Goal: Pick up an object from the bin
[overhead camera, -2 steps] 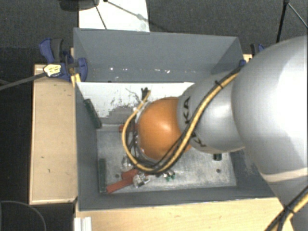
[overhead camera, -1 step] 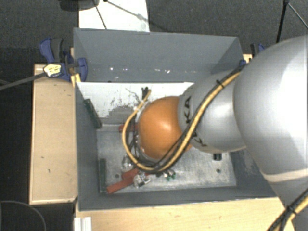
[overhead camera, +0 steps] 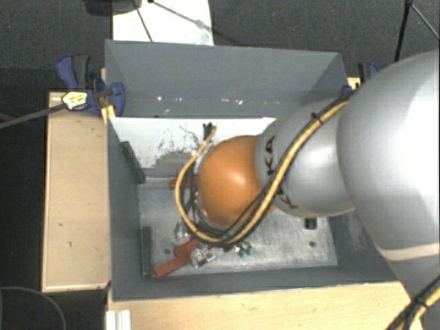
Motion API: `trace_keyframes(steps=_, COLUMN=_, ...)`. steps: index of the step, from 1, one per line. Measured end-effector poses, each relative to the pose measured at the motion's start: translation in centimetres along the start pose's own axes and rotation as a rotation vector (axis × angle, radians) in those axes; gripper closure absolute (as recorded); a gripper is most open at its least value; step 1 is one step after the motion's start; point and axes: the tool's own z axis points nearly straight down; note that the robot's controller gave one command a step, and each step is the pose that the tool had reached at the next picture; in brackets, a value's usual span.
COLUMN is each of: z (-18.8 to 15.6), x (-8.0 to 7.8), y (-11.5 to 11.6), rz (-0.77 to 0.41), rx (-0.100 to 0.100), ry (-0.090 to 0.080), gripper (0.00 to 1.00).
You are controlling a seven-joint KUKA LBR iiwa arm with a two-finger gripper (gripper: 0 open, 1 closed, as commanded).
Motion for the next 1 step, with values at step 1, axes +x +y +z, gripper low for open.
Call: trace_keyframes(steps=1, z=-0.61, x=0.03, y=0.02, rz=0.002, rx=0.000, ry=0.002, gripper=1.00)
